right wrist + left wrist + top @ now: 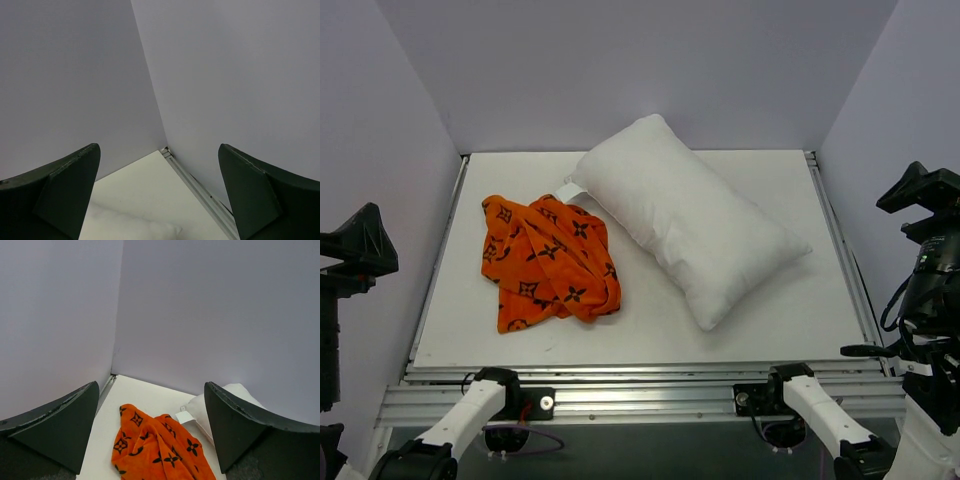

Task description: Remove the pillowcase from the pillow

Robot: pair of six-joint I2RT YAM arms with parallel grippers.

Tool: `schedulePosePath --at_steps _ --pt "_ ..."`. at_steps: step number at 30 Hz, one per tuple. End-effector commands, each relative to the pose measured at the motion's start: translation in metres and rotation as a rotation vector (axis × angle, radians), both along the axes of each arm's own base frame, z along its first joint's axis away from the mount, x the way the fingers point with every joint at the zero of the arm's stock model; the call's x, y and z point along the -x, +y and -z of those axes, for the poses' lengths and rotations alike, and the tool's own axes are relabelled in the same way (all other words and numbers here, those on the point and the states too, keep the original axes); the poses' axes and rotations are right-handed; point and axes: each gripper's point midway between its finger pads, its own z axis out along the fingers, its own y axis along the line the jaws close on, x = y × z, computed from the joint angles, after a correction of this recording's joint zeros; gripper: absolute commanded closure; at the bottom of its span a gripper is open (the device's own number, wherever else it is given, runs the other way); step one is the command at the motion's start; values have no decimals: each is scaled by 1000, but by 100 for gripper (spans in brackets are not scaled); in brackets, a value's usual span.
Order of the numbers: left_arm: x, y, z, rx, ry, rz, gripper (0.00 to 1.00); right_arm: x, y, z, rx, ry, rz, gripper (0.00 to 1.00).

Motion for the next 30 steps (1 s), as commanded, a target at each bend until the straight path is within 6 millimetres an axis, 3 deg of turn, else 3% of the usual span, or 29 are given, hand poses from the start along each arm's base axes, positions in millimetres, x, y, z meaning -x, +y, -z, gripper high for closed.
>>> schedulePosePath --at_steps 1,15,30 --pt "-21 8 21 -43 108 -62 6 2 0 -11 36 -30 -3 0" --pt "-20 16 28 -41 125 -104 6 -11 8 -6 53 -19 -39 1" --pt "-36 15 45 -37 146 -114 6 -34 25 9 91 11 -117 0"
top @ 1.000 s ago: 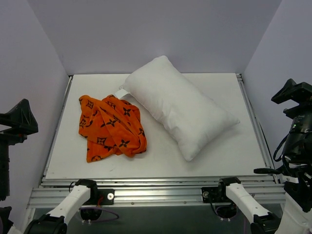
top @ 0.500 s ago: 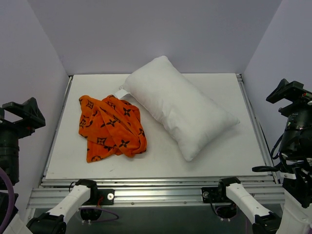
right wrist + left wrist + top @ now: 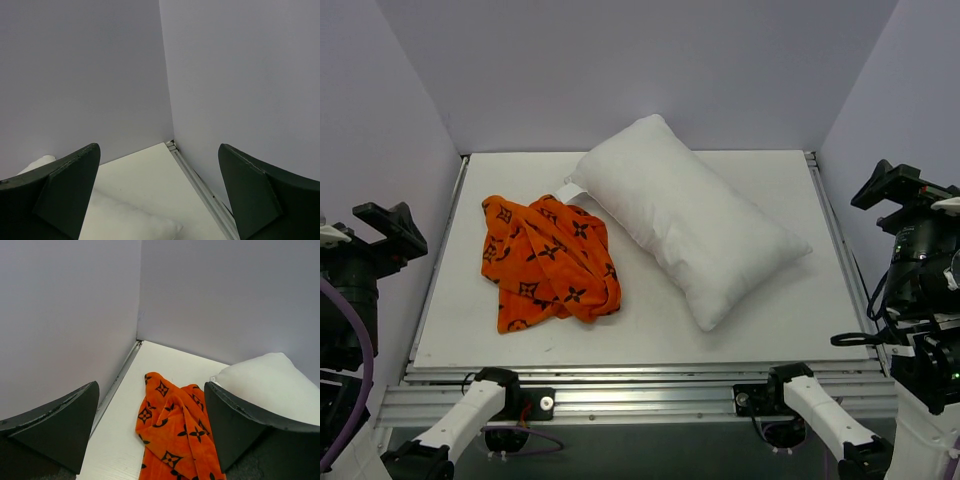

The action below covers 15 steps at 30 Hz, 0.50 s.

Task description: Remove the pillowcase from the pillow

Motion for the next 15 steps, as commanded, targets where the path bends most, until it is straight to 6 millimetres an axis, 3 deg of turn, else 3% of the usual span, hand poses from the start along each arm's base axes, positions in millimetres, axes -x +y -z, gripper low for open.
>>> schedulePosePath --at_steps 1,15 --pt "1 3 -10 8 -55 -14 6 -7 9 -11 20 -48 -47 0" --pt "-24 -7 7 11 -22 13 6 -34 32 1 52 -13 -145 0"
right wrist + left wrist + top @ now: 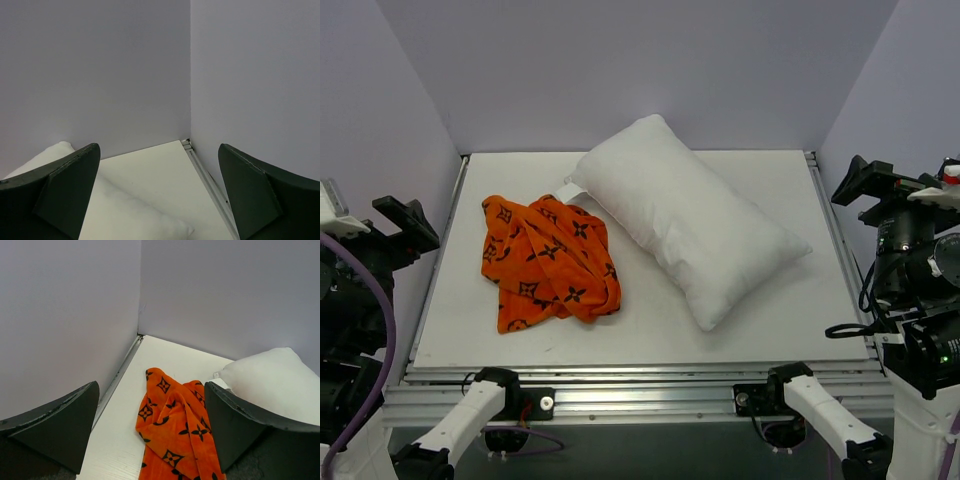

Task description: Remove the pillowcase from the pillow

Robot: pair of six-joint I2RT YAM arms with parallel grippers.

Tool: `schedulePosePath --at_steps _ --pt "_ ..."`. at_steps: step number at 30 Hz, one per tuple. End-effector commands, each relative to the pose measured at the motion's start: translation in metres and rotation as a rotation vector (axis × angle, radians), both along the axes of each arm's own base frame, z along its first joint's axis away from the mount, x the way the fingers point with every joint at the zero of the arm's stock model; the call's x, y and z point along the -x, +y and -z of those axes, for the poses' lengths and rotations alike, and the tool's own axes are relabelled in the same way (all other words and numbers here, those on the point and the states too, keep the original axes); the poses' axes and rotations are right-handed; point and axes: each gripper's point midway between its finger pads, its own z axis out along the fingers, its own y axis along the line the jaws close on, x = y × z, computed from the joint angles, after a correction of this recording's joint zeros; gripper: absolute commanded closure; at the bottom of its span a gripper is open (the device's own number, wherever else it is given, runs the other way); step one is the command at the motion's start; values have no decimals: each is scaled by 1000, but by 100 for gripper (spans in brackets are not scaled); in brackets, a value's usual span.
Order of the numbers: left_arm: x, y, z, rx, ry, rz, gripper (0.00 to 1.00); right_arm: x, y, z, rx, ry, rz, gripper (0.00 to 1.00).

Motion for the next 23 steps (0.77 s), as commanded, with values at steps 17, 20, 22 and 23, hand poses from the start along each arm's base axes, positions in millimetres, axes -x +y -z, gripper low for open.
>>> schedulePosePath --at_steps 17,20,22,23 --pt "-22 -11 -3 4 -22 40 6 -21 11 -2 22 -10 -34 0" --pt "-22 -12 -3 6 -23 43 6 -22 12 -1 26 -2 -36 0" --pt "-22 -12 -4 7 -26 46 6 -23 10 0 26 3 -26 0" --pt "-21 -12 -5 6 -27 45 6 -21 9 -1 24 -1 -21 0"
